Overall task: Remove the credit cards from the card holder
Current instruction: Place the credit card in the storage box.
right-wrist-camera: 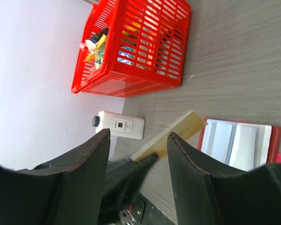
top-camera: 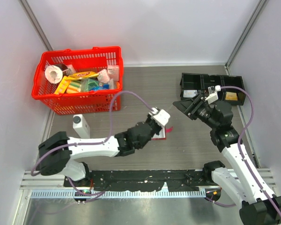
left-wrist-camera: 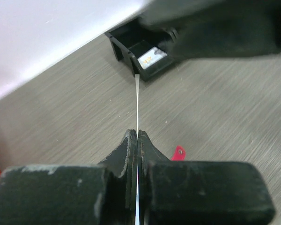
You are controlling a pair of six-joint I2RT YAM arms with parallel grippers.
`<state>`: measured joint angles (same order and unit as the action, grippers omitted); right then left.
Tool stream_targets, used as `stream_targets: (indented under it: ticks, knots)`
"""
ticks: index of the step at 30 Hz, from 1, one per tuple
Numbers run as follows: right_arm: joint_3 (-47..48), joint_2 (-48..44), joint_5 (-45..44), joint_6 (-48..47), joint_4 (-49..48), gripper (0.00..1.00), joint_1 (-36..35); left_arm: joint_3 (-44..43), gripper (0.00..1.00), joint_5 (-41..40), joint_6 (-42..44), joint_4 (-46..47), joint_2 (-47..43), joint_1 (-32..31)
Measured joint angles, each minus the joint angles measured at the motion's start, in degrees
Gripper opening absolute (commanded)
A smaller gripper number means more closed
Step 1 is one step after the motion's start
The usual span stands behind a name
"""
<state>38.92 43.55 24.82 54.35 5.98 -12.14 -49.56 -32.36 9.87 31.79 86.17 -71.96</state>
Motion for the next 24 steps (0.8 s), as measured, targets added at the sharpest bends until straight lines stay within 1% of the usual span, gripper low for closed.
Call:
stream_targets:
  ticks: [8, 11, 14, 19, 24]
  knots:
    - [-10.0, 0.5, 1.2, 2.8, -21.3, 0.57, -1.0, 4.7, 0.0, 8.3, -25.2, -2.2, -12.7, 13.3]
    - [-12.7, 2.1, 1.1, 4.2, -28.1, 0.58, -2.8, 6.6, 0.0, 11.5, -32.9, -1.1, -15.1, 16.4]
    - [-14.2, 4.8, 0.5, 5.3, -34.0, 0.58, -5.8, 8.6, 0.0, 14.8, -40.4, 1.3, -15.9, 18.7]
    - [-14.6, 10.5, -0.6, 6.3, -43.0, 0.58, -10.9, 10.2, 0.0, 19.3, -50.9, 4.3, -15.9, 20.9]
    - [-14.6, 14.1, -1.2, 7.4, -48.0, 0.58, -12.1, 11.1, 0.0, 22.4, -59.0, 9.4, -15.7, 21.9]
